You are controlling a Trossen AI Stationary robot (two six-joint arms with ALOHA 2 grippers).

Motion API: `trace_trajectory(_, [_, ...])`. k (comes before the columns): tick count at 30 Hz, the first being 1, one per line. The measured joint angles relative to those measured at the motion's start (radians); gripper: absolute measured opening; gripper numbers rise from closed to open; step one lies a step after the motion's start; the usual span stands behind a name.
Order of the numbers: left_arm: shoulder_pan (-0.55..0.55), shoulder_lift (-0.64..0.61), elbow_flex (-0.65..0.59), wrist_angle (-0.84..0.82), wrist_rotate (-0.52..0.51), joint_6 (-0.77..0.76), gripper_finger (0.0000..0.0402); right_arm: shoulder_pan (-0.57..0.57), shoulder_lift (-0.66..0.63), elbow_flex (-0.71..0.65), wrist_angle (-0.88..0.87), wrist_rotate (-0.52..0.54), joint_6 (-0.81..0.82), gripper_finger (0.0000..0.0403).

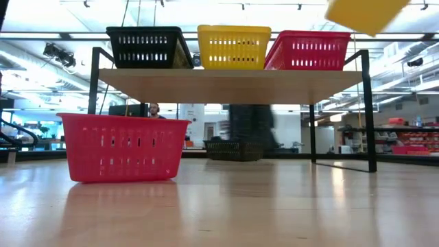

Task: Stack baskets on shelf by color
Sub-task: Stack the yellow basket on the stacked yellow baskets on the shelf

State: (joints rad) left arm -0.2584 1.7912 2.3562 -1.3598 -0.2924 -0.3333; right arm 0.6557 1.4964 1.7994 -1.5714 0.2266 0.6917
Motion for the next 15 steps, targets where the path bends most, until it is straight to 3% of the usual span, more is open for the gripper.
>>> trace_trajectory(7, [0.0, 0.0, 0.0, -0.002, 0.0, 0.004, 0.0172, -0.154, 0.104, 0.119, 0.001, 0.016, -0.248, 0.0005])
trace_trajectory(15, [0.0, 0.0, 0.0, -0.077, -0.002, -0.003, 0.0172, -0.296, 0.224, 0.258, 0.03, 0.015, -0.416, 0.0005])
